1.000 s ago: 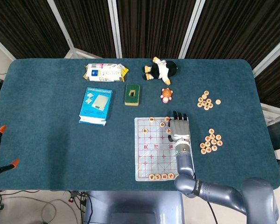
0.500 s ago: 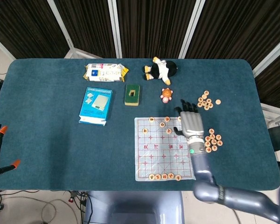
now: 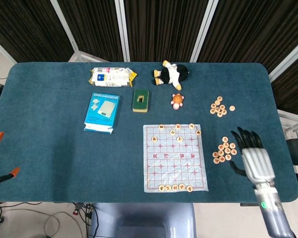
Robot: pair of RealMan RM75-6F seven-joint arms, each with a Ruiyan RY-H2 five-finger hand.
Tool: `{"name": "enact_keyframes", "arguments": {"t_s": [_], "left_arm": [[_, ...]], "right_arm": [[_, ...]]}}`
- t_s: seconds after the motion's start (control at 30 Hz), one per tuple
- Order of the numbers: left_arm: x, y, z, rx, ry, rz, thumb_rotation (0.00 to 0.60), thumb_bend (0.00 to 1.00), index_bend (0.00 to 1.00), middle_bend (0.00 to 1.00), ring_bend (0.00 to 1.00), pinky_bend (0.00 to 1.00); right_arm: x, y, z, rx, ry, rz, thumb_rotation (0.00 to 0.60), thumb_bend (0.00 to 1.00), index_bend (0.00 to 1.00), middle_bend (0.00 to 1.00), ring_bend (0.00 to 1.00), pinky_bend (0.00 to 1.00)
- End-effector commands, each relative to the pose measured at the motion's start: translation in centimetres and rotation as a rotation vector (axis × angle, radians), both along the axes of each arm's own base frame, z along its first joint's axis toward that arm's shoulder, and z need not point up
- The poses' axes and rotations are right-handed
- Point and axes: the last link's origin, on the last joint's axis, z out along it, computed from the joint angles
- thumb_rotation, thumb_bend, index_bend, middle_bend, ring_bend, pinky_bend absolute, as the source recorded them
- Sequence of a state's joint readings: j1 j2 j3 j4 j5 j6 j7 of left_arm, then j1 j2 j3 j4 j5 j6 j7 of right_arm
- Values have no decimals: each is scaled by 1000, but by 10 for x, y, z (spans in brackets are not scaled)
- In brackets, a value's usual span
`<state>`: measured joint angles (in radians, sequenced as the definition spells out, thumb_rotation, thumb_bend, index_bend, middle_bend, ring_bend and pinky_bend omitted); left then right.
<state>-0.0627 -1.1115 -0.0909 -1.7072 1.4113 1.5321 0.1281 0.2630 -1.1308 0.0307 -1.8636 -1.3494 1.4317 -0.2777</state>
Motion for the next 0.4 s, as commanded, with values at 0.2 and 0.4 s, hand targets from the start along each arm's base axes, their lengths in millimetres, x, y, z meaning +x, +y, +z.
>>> {"name": "enact_keyframes", "arguments": {"t_s": [0.2,0.4], "left_arm": [[-7,4,4,5,-19,17,600,20,0,0,0,38],[-6,5,5,-1,-33,13,600,20,0,0,0,38]], "right_arm": [[-45,58,1,-93,63,29,600,367,41,0,0,0],[-46,60,7,-136,119,71,600,367,37,0,0,0]]}}
